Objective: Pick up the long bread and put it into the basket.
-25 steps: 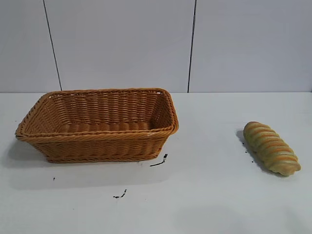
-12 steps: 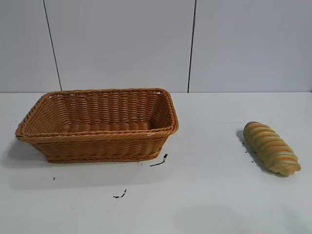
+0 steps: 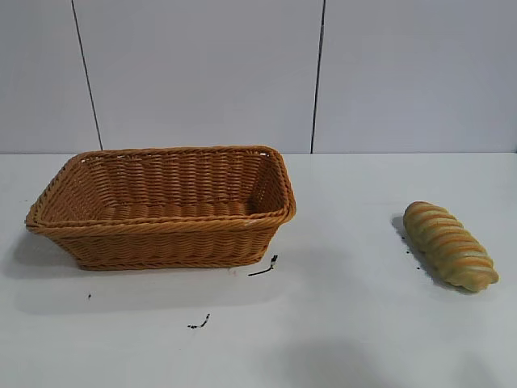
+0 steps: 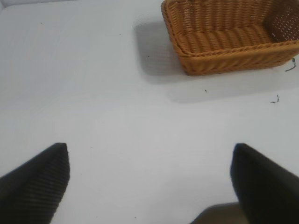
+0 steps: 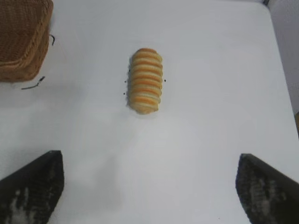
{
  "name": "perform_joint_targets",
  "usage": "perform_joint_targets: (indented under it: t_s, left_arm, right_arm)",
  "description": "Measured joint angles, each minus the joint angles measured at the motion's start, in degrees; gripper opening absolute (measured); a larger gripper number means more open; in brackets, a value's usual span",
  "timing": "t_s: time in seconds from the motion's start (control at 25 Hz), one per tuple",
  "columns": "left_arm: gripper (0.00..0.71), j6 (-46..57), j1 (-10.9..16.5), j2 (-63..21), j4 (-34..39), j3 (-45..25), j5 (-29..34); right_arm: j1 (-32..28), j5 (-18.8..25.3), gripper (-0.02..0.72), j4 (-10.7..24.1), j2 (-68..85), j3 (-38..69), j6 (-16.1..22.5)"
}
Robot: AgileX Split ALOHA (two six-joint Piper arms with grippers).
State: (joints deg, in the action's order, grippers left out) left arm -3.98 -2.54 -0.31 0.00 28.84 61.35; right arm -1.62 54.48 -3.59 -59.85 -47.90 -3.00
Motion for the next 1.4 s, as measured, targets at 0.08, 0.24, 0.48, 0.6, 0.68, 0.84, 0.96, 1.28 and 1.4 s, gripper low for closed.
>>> perform_joint_targets:
  t_s: [0.08,0.24,0.48,0.6,0.68,0.84,0.96,1.28,1.4]
  left_arm:
    - [0.696,0.0,0.0,0.0,0.0,0.0,0.0]
    - [0.696,0.0,0.0,0.0,0.0,0.0,0.0]
    - [0.696,0.0,0.0,0.0,0.0,0.0,0.0]
    - [0.696,0.0,0.0,0.0,0.0,0.0,0.0]
    - [0.696,0.0,0.0,0.0,0.0,0.0,0.0]
    - [0.696,0.0,0.0,0.0,0.0,0.0,0.0]
    - [0.696,0.0,0.0,0.0,0.0,0.0,0.0]
    - [0.696,0.0,0.0,0.0,0.0,0.0,0.0]
    - [0.696,0.0,0.0,0.0,0.0,0.0,0.0]
  right_arm:
    - [0.0,-0.07,0.693,0.0,-6.91,-2.57,0.0]
    - [0.0,-0.14,0.693,0.0,-18.41,-8.96,0.0]
    - [0.53,-0.66,0.693,-0.19,-32.94,-18.94,-0.64]
    - [2.33,-1.9,0.693,0.07,-37.54,-22.43,-0.85]
    - [3.33,-3.23,0.693,0.07,-40.03,-24.01,-0.85]
    - [3.7,-6.85,0.693,0.01,-44.78,-25.58,-0.85]
    - [3.89,-9.58,0.693,0.07,-48.29,-25.59,-0.85]
    - [3.89,-17.86,0.693,-0.21,-57.02,-25.64,0.04]
    - [3.89,-18.54,0.693,-0.21,-59.27,-25.64,0.04]
